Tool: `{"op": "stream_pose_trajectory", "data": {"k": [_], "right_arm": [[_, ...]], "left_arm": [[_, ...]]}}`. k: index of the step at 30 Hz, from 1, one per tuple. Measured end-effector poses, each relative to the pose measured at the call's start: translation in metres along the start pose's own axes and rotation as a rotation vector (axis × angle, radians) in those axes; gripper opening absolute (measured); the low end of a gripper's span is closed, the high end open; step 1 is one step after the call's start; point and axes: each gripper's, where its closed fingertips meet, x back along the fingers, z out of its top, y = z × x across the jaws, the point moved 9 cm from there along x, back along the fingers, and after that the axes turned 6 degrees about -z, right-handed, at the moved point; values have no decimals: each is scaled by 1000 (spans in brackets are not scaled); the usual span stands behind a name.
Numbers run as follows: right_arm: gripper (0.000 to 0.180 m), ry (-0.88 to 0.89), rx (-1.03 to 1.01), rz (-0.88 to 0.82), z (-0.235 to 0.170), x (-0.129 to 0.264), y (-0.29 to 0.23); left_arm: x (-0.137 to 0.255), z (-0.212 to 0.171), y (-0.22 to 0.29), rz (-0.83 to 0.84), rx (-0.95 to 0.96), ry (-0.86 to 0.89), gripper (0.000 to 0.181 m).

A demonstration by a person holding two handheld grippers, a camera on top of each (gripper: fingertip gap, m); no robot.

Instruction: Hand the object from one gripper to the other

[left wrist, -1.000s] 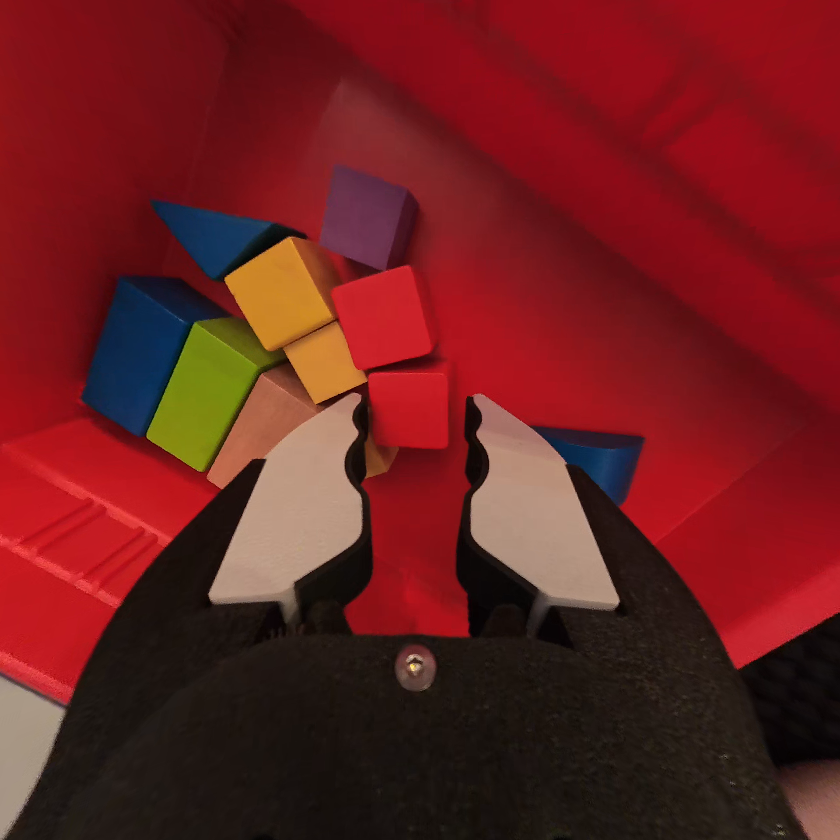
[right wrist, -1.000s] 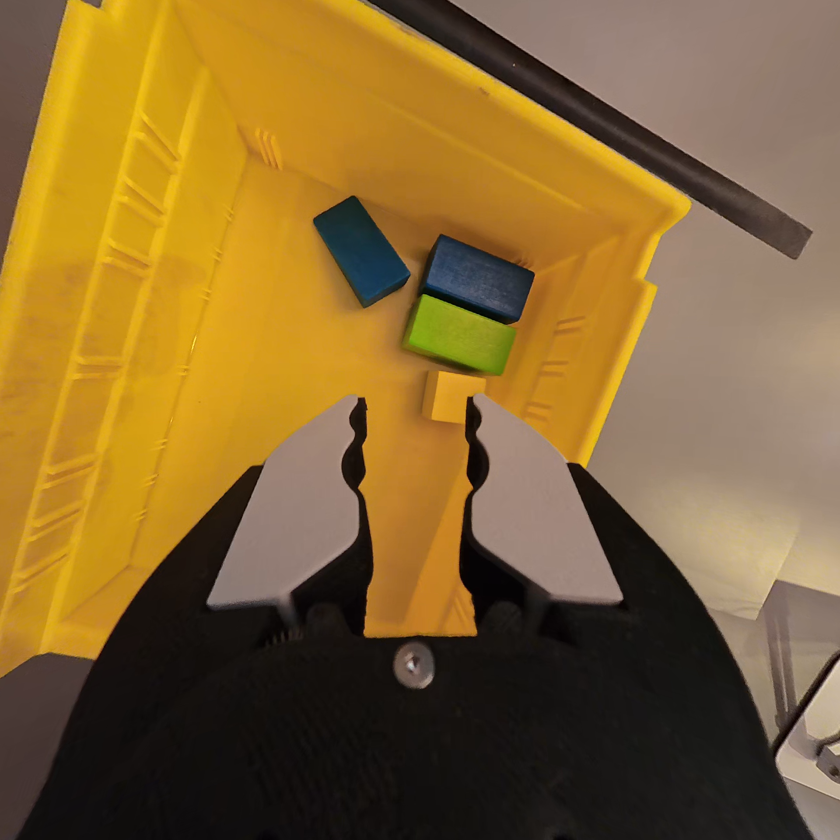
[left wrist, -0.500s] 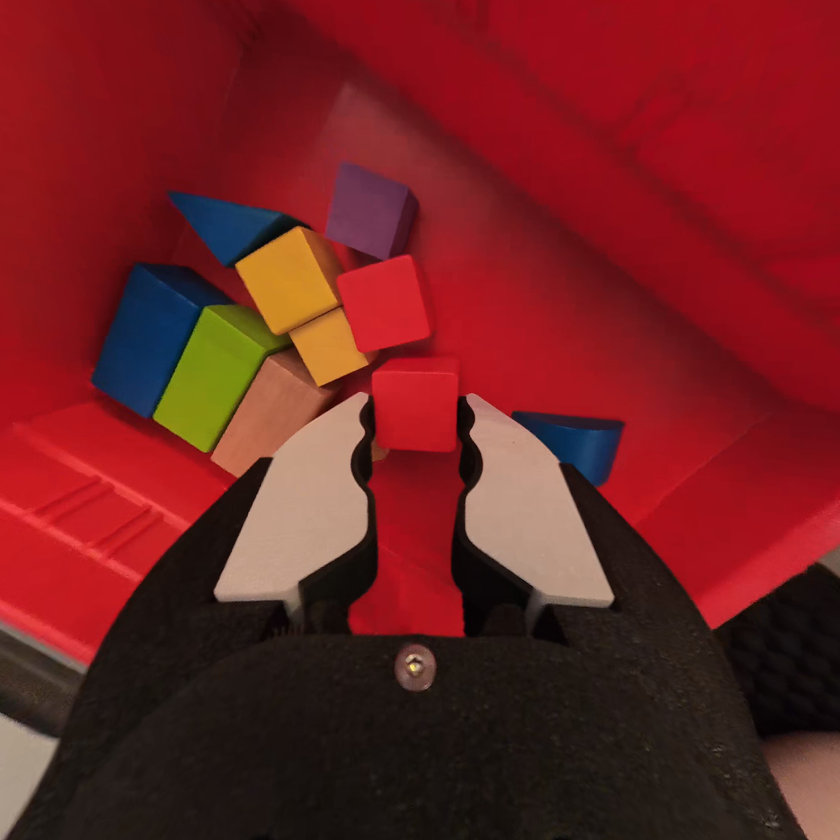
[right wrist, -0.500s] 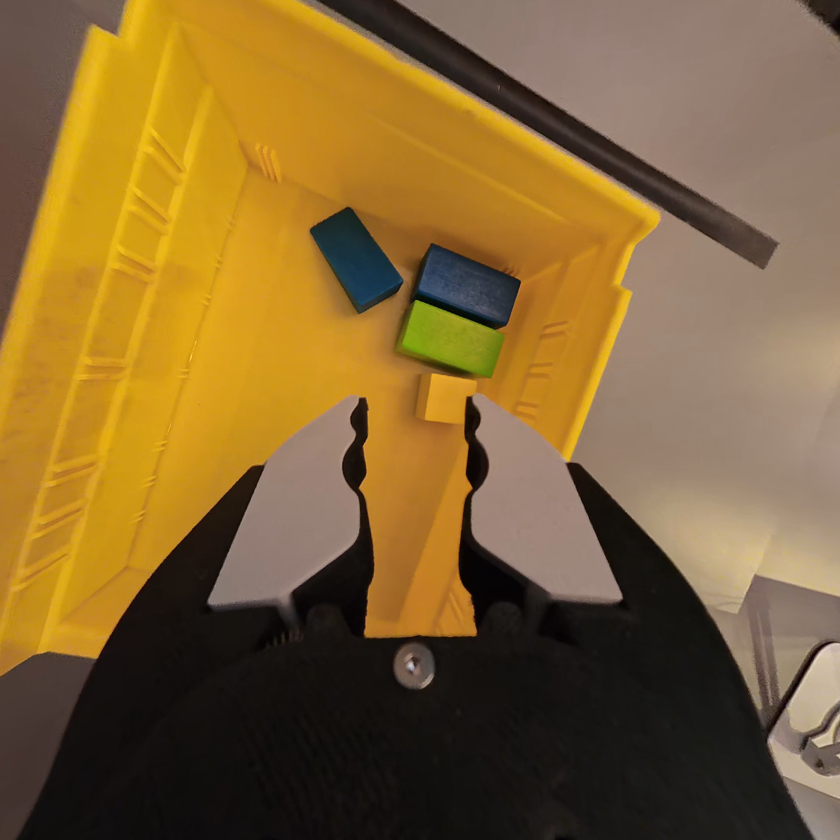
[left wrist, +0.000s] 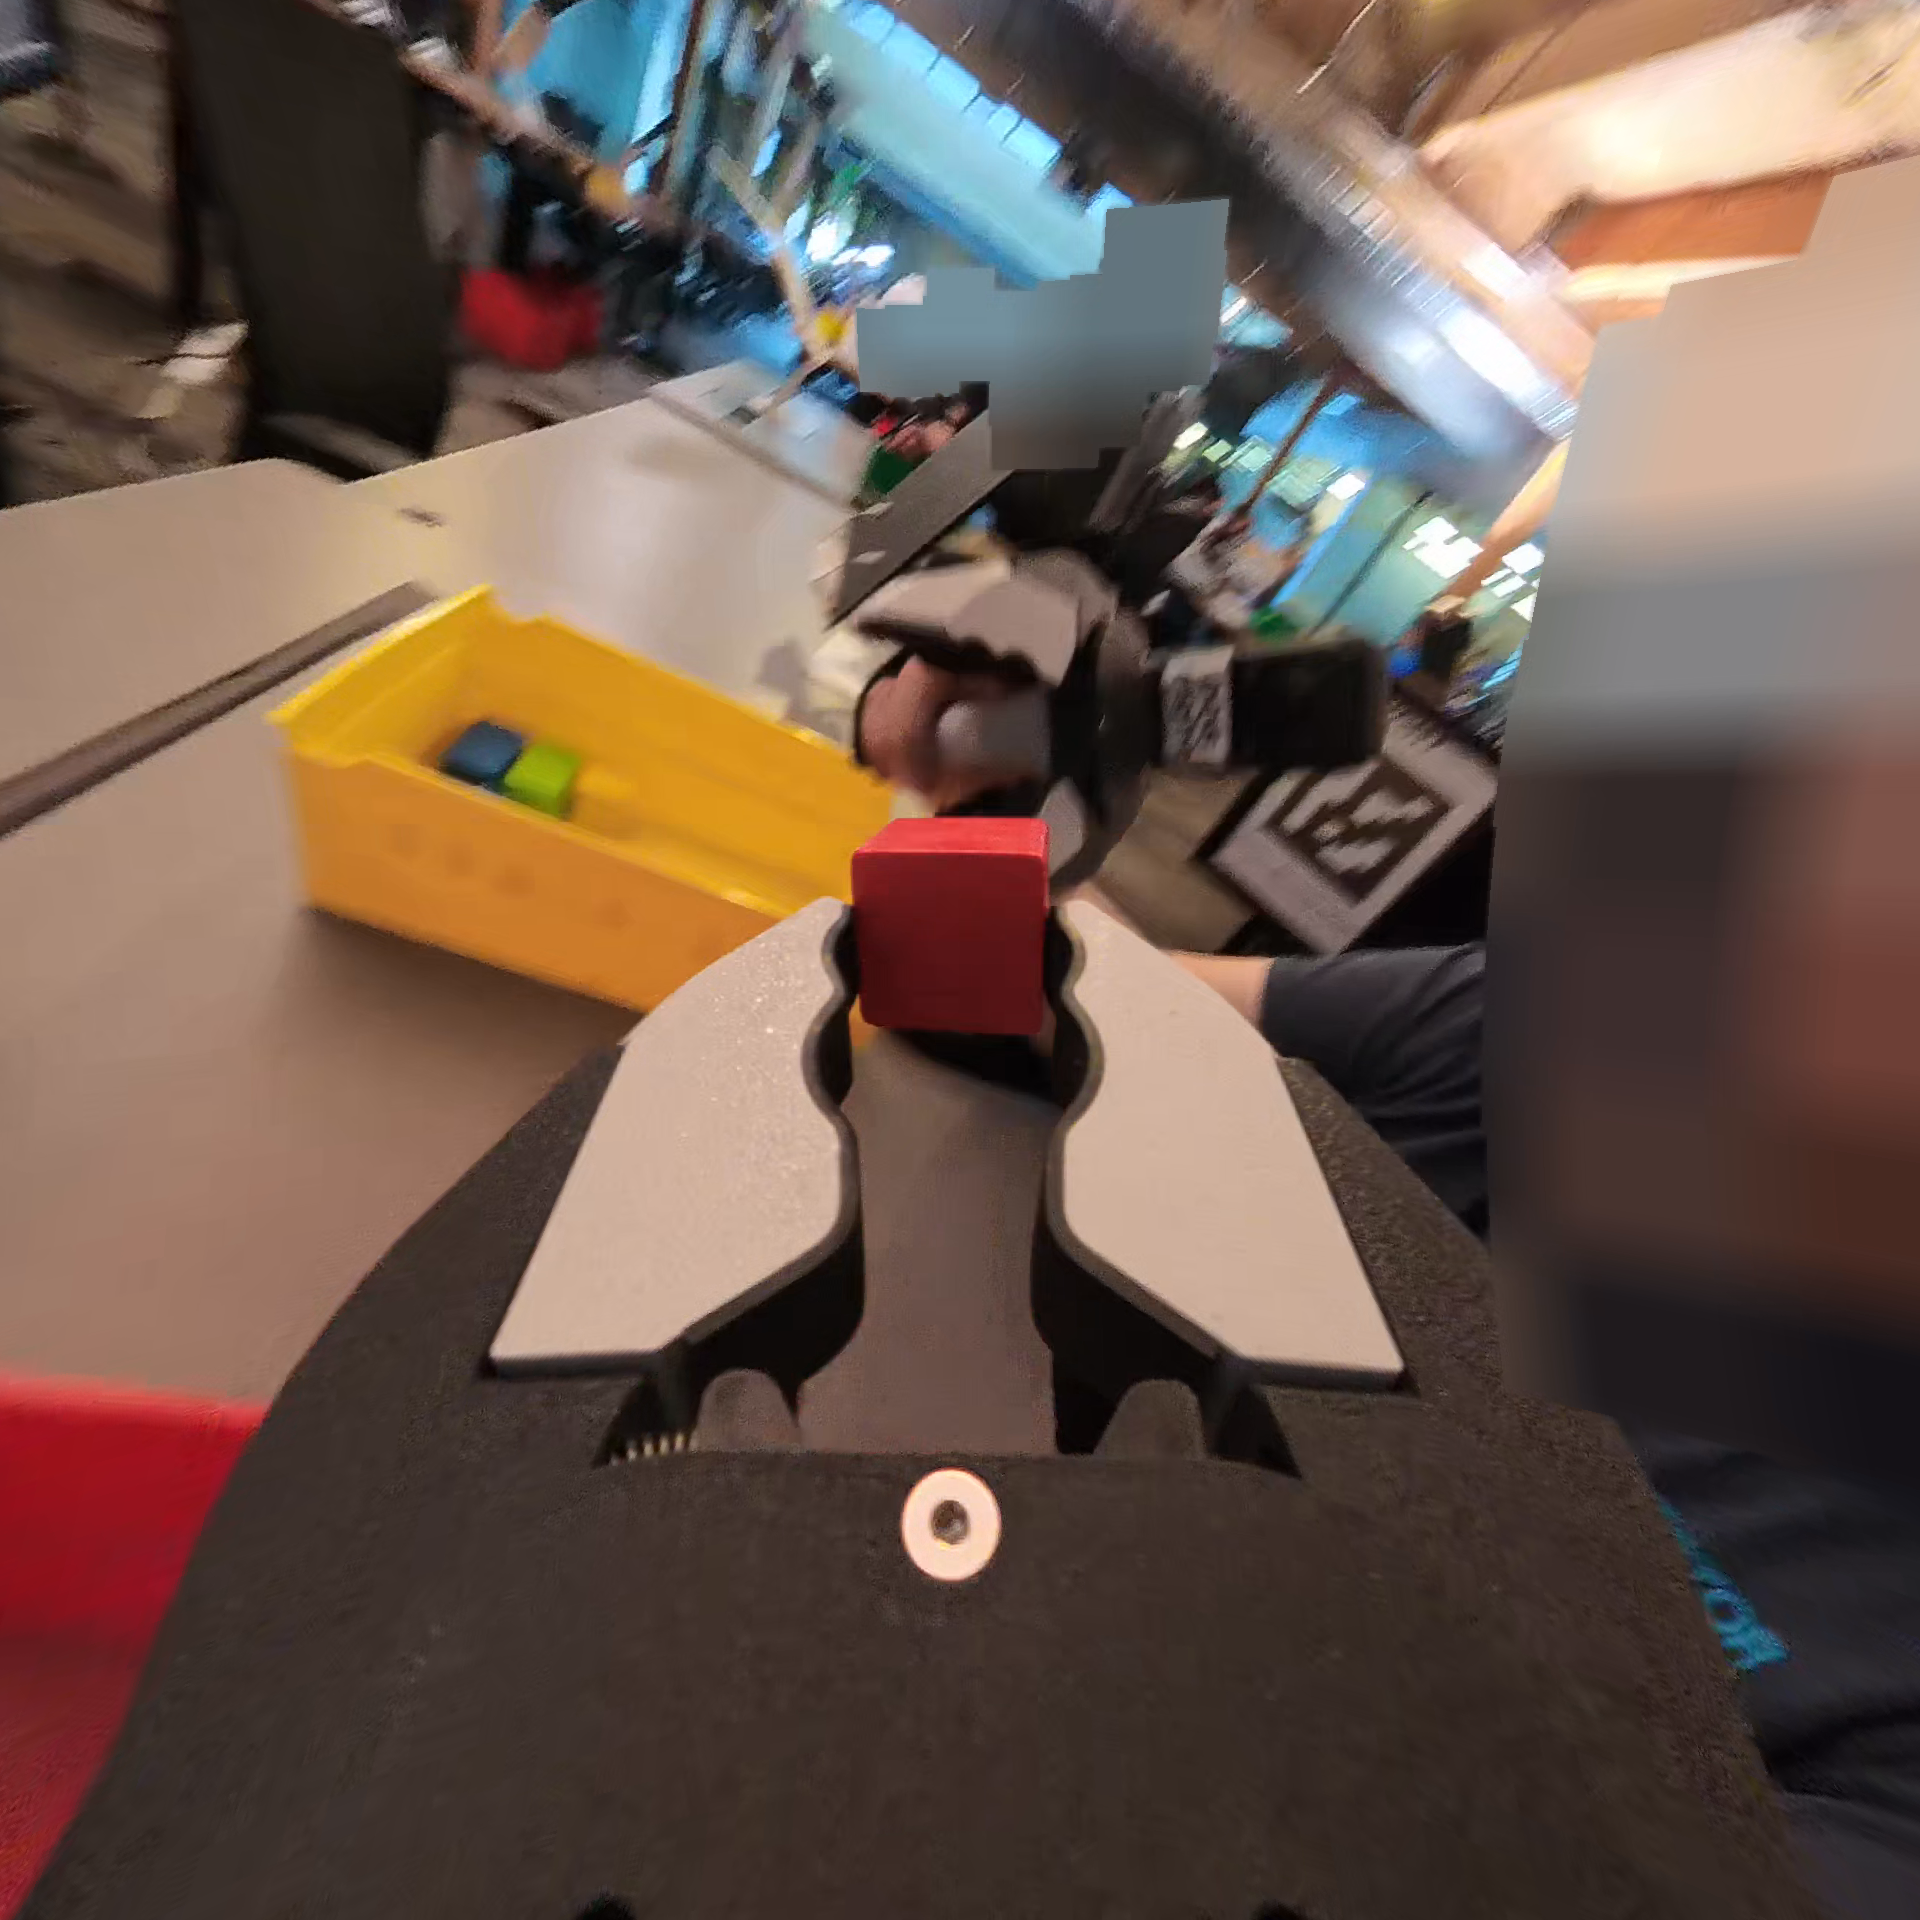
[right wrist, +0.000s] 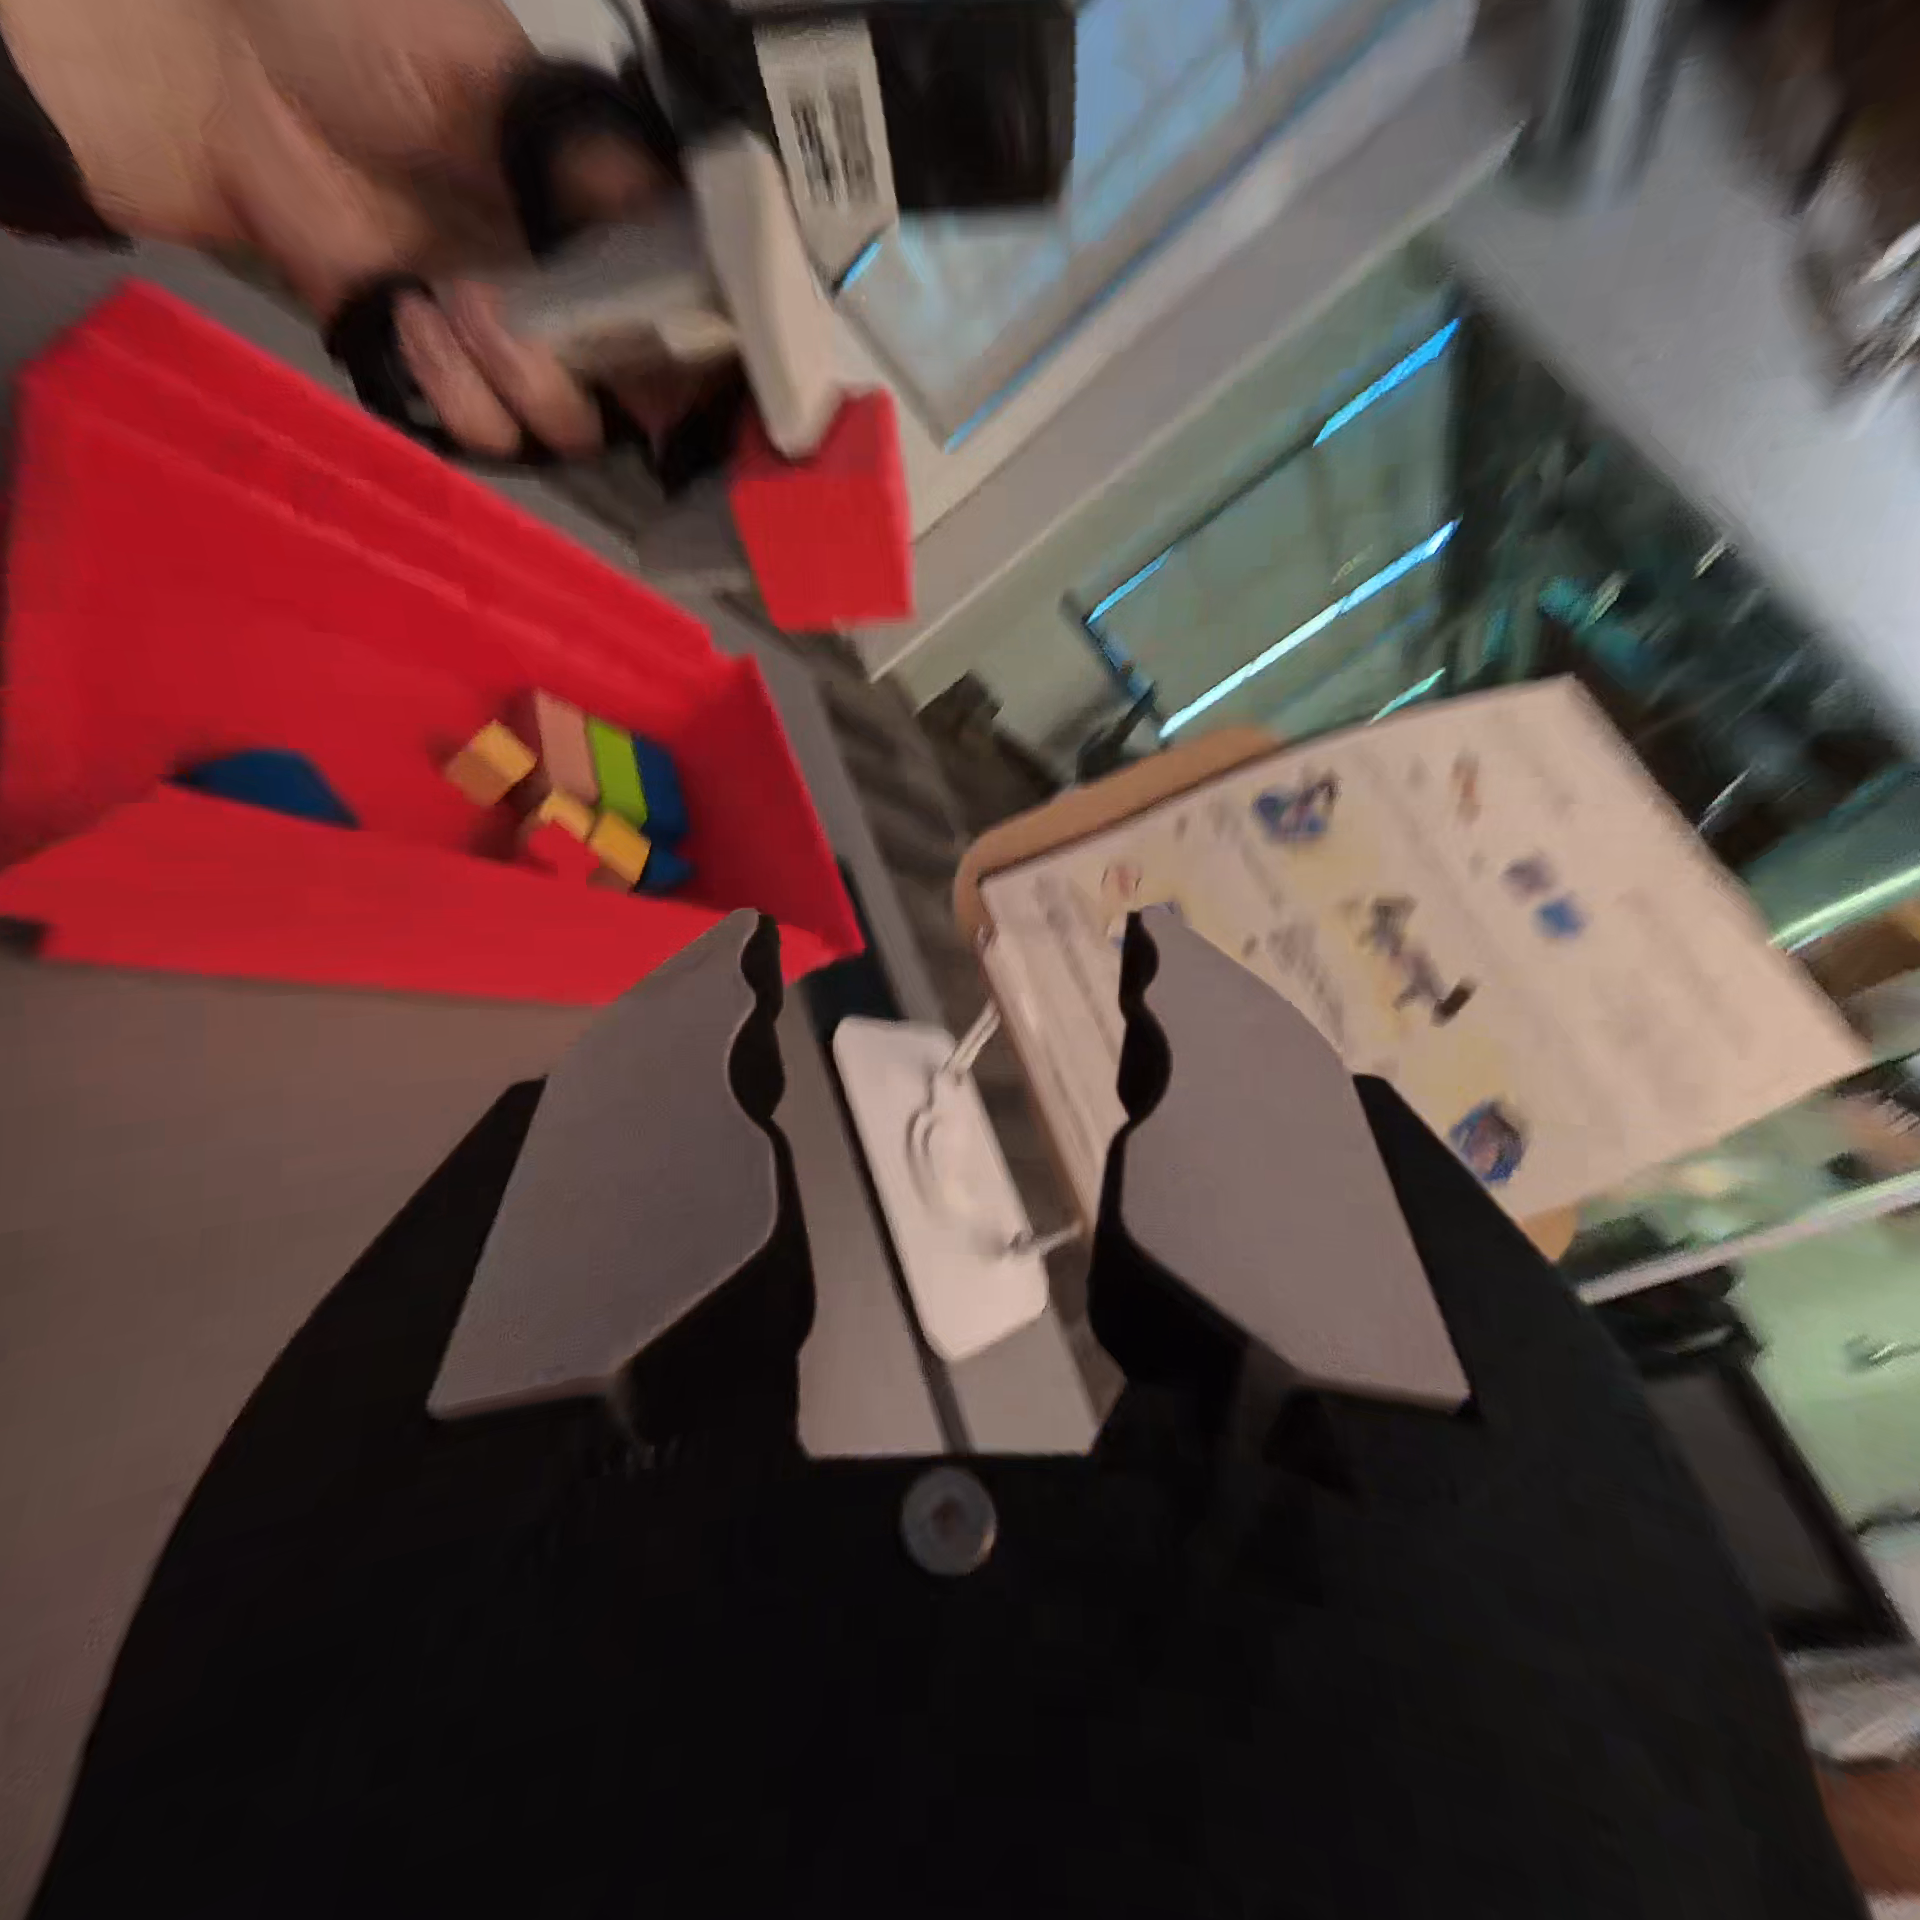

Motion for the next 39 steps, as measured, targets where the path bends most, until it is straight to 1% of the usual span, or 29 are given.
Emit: {"op": "stream_pose_trajectory", "data": {"k": [1, 5, 10, 13, 15, 18, 22, 27, 30, 32, 34, 36, 37, 39], "right_arm": [[64, 45, 27, -17, 9, -1, -8], [63, 122, 53, -72, 29, -4, -26], [47, 125, 89, -134, 35, -5, -31], [44, 99, 104, -165, 33, -6, -30], [34, 127, 117, -149, 35, -3, -32], [34, 150, 120, -154, 38, 0, -31], [34, 108, 94, -141, 40, -2, -31], [33, 64, -28, -40, 40, -3, -25], [34, 26, -79, 29, 36, -3, -20], [34, -36, -107, 72, 31, 0, -10], [34, -191, -177, 127, 14, 8, 12], [34, -409, -338, 187, -21, 20, 35], [34, -537, -445, 198, -45, 27, 45], [34, -821, -610, 154, -100, 41, 60]], "left_arm": [[-5, 0, 1, -41, 17, 16, 34], [-25, -1, 1, -93, 27, 13, 34], [-42, -7, 2, -148, 41, -38, 34], [-47, -7, 7, -206, 25, -46, 34], [-50, -8, 9, -235, 31, -55, 34], [-51, -8, 10, -265, 33, -42, 34], [-50, -9, 5, -289, 71, -24, 34], [-49, -10, -3, -341, 164, -13, 35], [-45, -11, -9, -318, 189, -15, 34], [-37, -9, -14, -286, 209, -1, 32], [-23, -7, -18, -213, 207, 28, 29], [-8, -4, -21, -91, 167, 43, 28], [-2, -2, -20, -39, 144, 48, 29], [9, 3, -15, 25, 93, 72, 29]]}}
